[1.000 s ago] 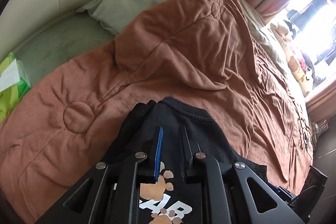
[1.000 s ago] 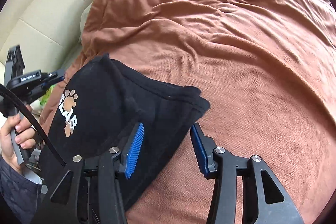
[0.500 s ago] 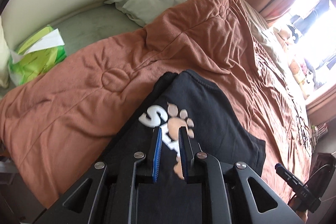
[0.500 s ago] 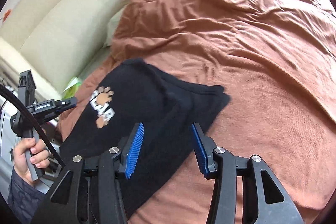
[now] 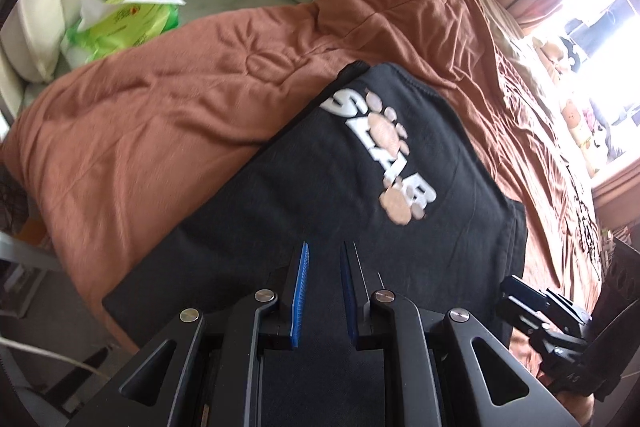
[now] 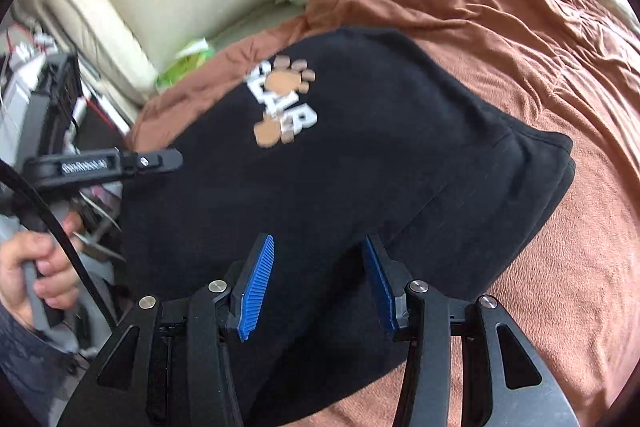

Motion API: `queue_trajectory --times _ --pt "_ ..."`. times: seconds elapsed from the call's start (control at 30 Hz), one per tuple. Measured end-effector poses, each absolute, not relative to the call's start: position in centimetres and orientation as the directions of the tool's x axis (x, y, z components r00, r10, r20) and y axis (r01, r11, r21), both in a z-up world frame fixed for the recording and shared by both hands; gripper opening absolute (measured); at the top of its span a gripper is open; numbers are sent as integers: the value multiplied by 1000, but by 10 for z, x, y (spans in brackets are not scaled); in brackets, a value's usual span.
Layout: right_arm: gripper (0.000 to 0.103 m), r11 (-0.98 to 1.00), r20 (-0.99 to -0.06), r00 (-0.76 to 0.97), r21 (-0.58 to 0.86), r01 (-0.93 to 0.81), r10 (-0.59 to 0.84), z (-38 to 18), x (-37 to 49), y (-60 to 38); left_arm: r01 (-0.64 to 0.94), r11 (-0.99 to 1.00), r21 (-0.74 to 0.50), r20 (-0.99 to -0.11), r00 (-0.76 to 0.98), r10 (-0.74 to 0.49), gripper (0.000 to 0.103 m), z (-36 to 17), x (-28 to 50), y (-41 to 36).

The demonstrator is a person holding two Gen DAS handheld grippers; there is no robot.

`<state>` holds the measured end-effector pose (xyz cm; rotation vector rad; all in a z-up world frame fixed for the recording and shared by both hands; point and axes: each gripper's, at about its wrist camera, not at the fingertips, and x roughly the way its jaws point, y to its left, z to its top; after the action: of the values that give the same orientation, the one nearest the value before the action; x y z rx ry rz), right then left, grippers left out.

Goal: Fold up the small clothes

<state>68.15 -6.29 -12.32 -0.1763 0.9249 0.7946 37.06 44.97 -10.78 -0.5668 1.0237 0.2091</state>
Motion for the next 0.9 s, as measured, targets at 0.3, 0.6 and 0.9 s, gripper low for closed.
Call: queue_trajectory --times 0.3,0.6,0.9 --pt "44 703 -799 330 155 -694 502 -136 652 -75 -430 833 -349 -850 520 -87 17 -124 328 431" --pt "44 730 -790 313 233 -643 527 -144 627 -106 -414 840 -351 -846 524 -95 31 -124 300 403" --pt "43 768 -775 354 250 -590 524 -129 598 -144 -391 859 -332 -851 516 -95 42 -125 274 368"
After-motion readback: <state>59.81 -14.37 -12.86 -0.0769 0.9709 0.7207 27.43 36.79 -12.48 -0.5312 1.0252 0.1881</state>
